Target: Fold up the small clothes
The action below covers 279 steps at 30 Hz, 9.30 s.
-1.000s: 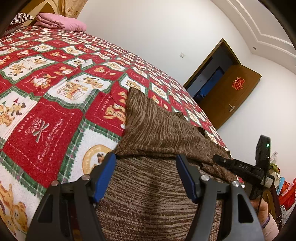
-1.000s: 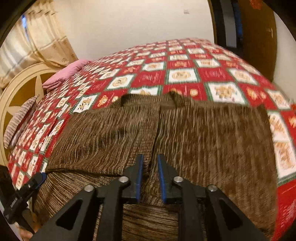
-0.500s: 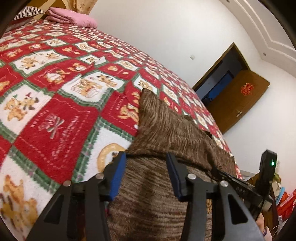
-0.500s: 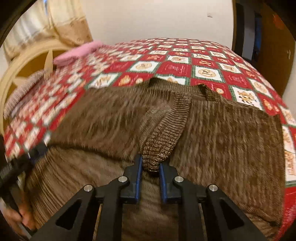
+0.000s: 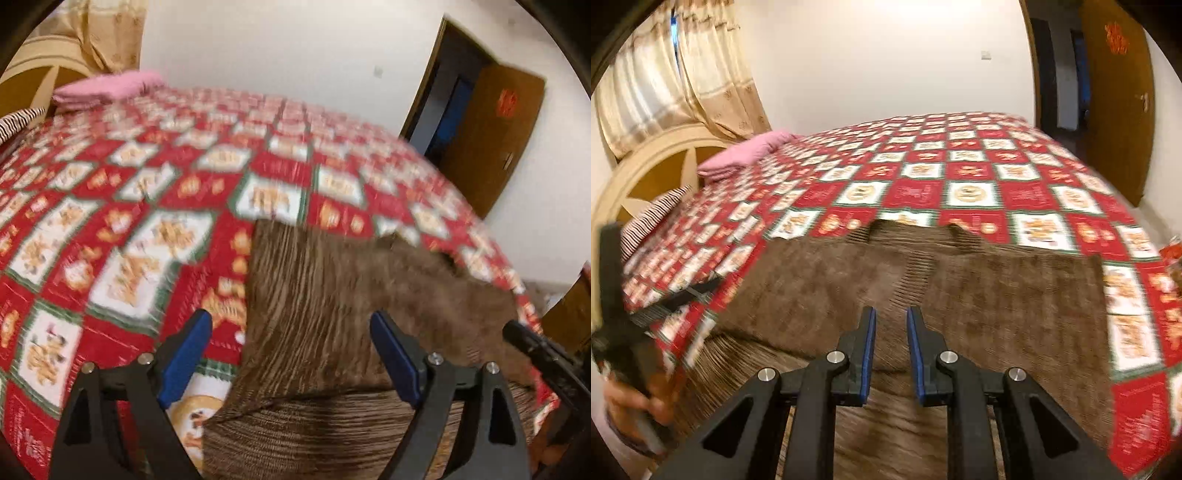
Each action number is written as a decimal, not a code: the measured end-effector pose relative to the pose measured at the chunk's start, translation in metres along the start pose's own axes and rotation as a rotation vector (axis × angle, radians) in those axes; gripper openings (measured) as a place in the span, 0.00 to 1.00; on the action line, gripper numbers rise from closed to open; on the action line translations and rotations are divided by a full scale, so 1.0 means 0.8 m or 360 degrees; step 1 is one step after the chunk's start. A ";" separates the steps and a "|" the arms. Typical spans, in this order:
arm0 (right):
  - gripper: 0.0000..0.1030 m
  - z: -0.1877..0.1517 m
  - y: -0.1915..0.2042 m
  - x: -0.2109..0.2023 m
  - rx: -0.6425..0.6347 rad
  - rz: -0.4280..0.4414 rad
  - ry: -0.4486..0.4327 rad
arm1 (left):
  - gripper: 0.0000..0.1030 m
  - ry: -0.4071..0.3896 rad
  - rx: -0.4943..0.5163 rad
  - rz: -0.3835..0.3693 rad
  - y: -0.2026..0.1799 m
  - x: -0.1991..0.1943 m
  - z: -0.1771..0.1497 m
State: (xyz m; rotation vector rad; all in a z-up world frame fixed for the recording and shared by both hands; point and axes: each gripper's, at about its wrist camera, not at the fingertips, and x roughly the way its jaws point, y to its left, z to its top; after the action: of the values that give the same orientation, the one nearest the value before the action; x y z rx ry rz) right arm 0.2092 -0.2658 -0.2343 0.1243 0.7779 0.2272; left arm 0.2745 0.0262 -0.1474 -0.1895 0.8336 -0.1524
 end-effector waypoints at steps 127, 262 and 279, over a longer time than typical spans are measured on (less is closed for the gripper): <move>0.09 -0.167 -0.137 -0.139 0.0741 -0.0049 0.0060 | 0.06 0.0871 -0.0055 -0.0975 0.066 -0.151 -0.233; 0.10 -0.013 -0.071 -0.139 -0.0097 -0.0773 -0.0295 | 0.07 -0.0131 0.0025 -0.0441 0.035 -0.043 0.023; 0.10 0.065 -0.144 0.008 -0.0051 -0.0862 -0.0139 | 0.07 -0.0065 -0.0008 -0.0292 0.010 0.076 0.107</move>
State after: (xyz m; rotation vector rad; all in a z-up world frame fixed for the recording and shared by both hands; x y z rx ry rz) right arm 0.2682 -0.3769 -0.2245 -0.1081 0.6938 -0.2775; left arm 0.3789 0.0308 -0.1366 -0.2731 0.7753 -0.3175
